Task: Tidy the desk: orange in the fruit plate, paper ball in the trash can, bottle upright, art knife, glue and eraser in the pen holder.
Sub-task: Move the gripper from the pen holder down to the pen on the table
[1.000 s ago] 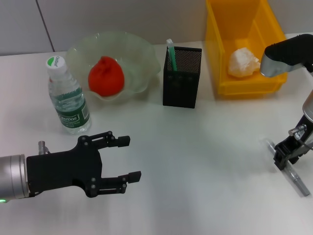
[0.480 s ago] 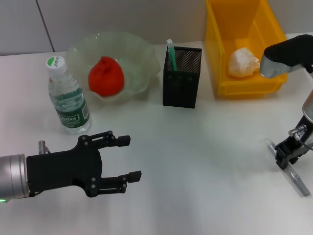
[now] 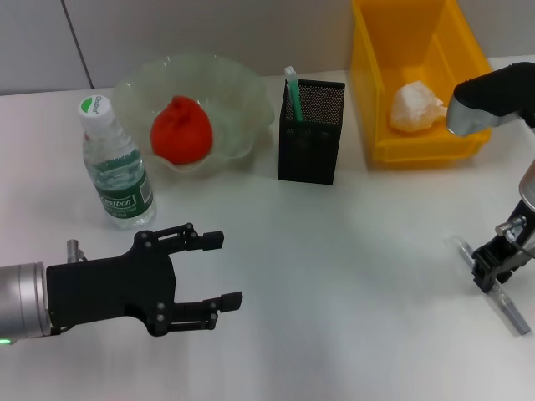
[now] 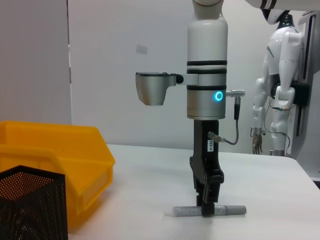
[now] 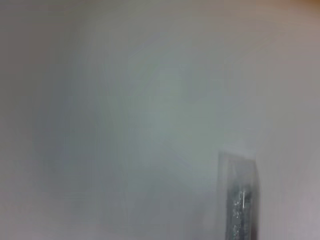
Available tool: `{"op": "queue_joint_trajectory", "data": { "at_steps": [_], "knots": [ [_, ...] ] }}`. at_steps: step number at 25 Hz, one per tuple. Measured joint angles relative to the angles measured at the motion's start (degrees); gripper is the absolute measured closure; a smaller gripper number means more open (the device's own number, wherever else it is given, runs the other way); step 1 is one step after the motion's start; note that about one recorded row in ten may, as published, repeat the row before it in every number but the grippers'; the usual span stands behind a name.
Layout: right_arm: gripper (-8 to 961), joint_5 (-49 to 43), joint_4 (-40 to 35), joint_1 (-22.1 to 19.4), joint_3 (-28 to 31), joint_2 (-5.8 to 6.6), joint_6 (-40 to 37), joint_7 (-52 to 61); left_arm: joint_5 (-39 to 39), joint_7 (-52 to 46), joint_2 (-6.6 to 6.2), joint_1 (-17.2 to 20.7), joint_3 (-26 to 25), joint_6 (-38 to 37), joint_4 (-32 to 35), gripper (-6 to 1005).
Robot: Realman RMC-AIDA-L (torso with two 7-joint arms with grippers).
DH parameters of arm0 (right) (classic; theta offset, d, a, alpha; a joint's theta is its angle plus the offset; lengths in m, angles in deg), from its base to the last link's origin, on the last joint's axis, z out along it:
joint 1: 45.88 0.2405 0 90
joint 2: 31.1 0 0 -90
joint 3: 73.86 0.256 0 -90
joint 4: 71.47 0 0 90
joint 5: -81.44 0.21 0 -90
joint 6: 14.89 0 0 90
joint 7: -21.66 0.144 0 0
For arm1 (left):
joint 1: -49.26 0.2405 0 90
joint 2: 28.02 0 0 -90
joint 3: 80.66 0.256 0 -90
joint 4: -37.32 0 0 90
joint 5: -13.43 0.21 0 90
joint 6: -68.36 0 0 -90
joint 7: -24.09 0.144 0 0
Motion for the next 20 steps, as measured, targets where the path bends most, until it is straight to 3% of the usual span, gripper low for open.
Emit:
{"op": "queue_joint_trajectory", "data": {
  "at_steps": [14, 20],
  "knots": [
    [718, 0.0, 0.35, -0.31, 0.0, -0.05, 0.65, 0.0, 0.01, 0.0, 0.0, -0.19, 0.15, -0.03, 0.14, 197],
    [818, 0.19, -1.88, -0.34, 2.23, -0.12, 0.77, -1.02, -0.05, 0.0, 0.0, -0.2, 0.03, -0.08, 0.14, 197]
  ]
}}
